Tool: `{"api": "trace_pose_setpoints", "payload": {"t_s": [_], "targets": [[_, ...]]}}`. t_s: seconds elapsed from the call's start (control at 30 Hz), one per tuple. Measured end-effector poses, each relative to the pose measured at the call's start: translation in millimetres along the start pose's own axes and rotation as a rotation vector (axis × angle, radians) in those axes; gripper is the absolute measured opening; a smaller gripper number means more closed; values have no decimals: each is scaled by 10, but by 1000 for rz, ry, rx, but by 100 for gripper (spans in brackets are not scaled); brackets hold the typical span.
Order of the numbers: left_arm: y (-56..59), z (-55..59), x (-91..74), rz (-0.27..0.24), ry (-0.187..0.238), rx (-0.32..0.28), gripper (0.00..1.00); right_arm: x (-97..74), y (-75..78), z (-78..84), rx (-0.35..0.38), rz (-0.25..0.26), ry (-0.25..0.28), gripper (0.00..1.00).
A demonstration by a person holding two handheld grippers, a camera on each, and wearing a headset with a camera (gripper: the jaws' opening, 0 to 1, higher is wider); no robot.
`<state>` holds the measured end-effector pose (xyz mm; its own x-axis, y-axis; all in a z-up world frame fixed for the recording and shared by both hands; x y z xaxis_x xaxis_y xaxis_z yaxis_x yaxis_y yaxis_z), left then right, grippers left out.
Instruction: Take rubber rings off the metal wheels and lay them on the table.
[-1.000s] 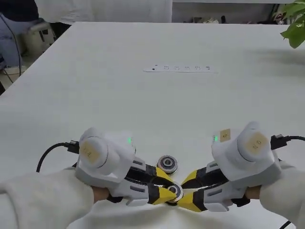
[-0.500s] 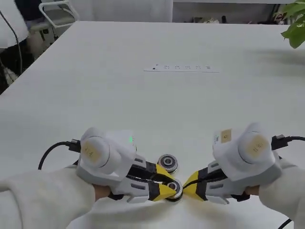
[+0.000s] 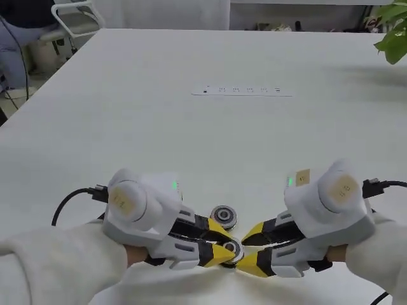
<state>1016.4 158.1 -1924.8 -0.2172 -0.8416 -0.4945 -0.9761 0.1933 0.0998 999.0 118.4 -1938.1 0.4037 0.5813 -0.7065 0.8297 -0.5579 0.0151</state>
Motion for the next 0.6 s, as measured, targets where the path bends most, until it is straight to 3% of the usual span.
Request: {"api": "trace_pose_setpoints", "payload": {"t_s": [0.6], "targets": [[-21,2,-2,-8,0,-6,8,-22,31,41,-47,-3,-17,12]]}}
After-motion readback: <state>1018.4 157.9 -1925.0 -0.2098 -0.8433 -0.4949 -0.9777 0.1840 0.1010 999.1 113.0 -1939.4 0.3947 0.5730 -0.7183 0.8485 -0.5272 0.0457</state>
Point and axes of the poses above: the centre of the closed fingertips' face, and the gripper's own axes: x roughly forward along the fingers, y roughly to its right, z roughly out of its underside, the point moved 3 cm from there along -x, roughly backward along the fingers, and after that the axes turned 10 degrees about z, right-handed, at the moved point
